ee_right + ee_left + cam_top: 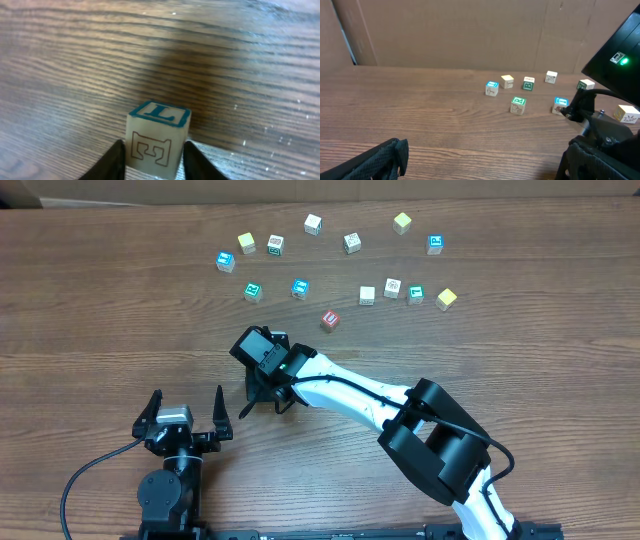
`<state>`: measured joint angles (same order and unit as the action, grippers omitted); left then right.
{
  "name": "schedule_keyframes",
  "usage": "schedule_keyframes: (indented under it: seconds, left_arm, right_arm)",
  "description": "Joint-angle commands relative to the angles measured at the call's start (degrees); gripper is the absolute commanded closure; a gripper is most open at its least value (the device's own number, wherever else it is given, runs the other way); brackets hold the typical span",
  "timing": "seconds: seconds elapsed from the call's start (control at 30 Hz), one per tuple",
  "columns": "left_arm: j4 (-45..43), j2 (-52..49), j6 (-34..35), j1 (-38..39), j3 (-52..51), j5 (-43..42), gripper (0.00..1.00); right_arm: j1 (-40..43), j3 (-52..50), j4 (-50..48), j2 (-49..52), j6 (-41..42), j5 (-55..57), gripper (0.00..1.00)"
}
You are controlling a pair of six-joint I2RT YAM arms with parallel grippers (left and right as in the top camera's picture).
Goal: Form a horizontal line
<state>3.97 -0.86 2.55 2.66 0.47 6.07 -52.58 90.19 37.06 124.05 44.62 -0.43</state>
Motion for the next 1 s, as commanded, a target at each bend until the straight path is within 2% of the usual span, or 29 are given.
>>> schedule_keyframes:
  seconds: [0.0, 0.17, 0.23, 0.47, 0.7, 0.97]
  left_arm:
    - [0.07, 0.57, -1.29, 0.48, -0.13, 0.09, 0.00]
    - [0.07, 0.57, -1.29, 0.48, -0.13, 0.09, 0.00]
    - [0.07, 0.55, -1.29, 0.48, -0.13, 0.09, 0.00]
    - [0.07, 0.57, -1.29, 0.48, -0.13, 0.09, 0.00]
    - [0.07, 0.57, -1.29, 0.48, -0.13, 0.09, 0.00]
    - [0.07, 0.57, -1.29, 0.48, -0.15, 0.09, 0.00]
  right_arm:
    - [0.20, -0.50, -0.28, 0.44, -0.07, 0.83, 0.76]
    - [1.36, 0.66, 0.44, -0.15, -1.36, 0.79, 0.80]
    - [2.45, 2.16, 2.29, -0.87, -3.13, 0.79, 0.85]
    - [6.97, 3.61, 7.93, -3.17, -3.37, 1.27, 0.82]
    - [14.86, 3.61, 12.94, -3.19, -10.08, 1.20, 0.82]
    - [21.38, 3.58, 9.53, -3.17, -10.69, 1.25, 0.82]
